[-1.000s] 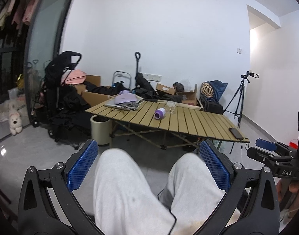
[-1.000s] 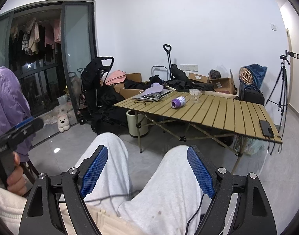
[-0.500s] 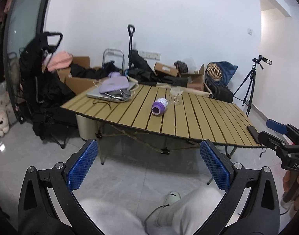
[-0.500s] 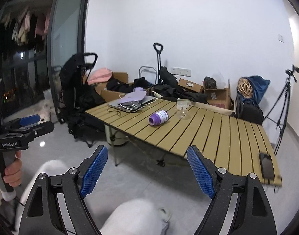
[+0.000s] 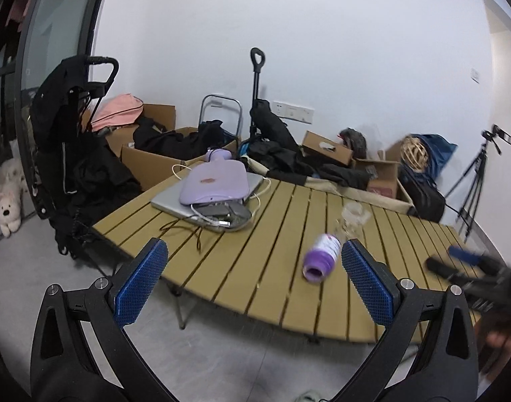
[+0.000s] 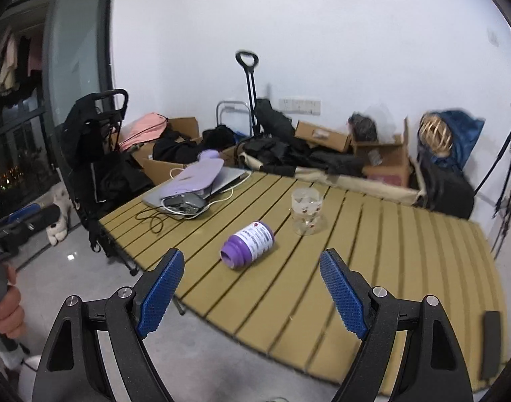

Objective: Organize rigid objects
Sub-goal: 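Move the right tool toward the purple bottle lying on the table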

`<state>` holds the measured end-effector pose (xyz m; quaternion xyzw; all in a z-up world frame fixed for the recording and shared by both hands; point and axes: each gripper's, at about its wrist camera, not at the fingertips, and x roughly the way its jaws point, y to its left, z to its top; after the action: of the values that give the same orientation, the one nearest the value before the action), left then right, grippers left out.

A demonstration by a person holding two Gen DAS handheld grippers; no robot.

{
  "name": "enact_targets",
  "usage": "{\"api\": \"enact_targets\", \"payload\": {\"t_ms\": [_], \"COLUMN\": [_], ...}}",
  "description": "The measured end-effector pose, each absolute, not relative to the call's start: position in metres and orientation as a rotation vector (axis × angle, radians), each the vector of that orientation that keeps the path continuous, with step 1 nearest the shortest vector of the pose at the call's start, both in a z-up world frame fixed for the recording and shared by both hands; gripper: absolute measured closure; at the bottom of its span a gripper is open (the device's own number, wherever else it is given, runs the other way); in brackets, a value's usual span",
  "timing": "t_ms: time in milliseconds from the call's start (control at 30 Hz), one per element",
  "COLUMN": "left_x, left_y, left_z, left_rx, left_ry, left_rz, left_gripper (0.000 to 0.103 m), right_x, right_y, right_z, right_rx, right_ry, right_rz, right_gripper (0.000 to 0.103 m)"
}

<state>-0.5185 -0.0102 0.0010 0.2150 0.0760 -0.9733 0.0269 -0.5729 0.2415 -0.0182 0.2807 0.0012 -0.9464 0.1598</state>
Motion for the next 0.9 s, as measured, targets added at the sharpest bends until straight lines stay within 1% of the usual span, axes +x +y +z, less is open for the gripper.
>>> {"api": "enact_targets", "payload": {"t_ms": [133,333,433,567,667,733,767,800,833,900], "left_x": [-0.574,-0.648,-0.663,-0.666,-0.670,-0.678,-0.681,-0.685,-0.688,-0.694], "left_y": [-0.011,-0.014,-0.023,-0.032,-0.045,-0.051,-0.053,-0.053,-0.053,-0.052], "left_z": [-0.026,-0.076,-0.097,-0.110,-0.117,-0.123,-0.125,-0.126,-0.128,-0.129], "left_rx": [0.790,0.990,1.018,1.018,0.995,1.005,1.009,1.018,1.028,1.034], "left_ry": [0.307,0.286,0.331,0.327,0.411,0.462,0.474,0.477,0.477,0.491], "left_rz": [-3.022,-2.987,-2.941,-2.938,-2.924,-2.909,-2.905,-2.903,-2.910,-2.935], "left_gripper": [0.000,0.000,0.000,0.000,0.000,0.000,0.000,0.000,0.000,0.000], "right_x": [-0.632,-0.687,-0.710,-0.734,-0.751,-0.760,-0.765,-0.767,-0.769,-0.764], "right_y": [0.231,0.204,0.193,0.175,0.168,0.169,0.169,0.166,0.163,0.152], "right_z": [-0.066,-0.114,-0.129,-0.142,-0.151,-0.156,-0.157,-0.158,-0.157,-0.153], "right_rx": [0.970,1.088,1.111,1.146,1.198,1.219,1.211,1.190,1.177,1.132], "right_ry": [-0.100,-0.196,-0.253,-0.225,-0.215,-0.263,-0.272,-0.253,-0.229,-0.140], "right_rz": [-2.608,-2.548,-2.530,-2.553,-2.618,-2.625,-2.623,-2.619,-2.615,-2.605], "right_gripper": [0.016,0.016,0.016,0.016,0.016,0.016,0.019,0.024,0.027,0.035]}}
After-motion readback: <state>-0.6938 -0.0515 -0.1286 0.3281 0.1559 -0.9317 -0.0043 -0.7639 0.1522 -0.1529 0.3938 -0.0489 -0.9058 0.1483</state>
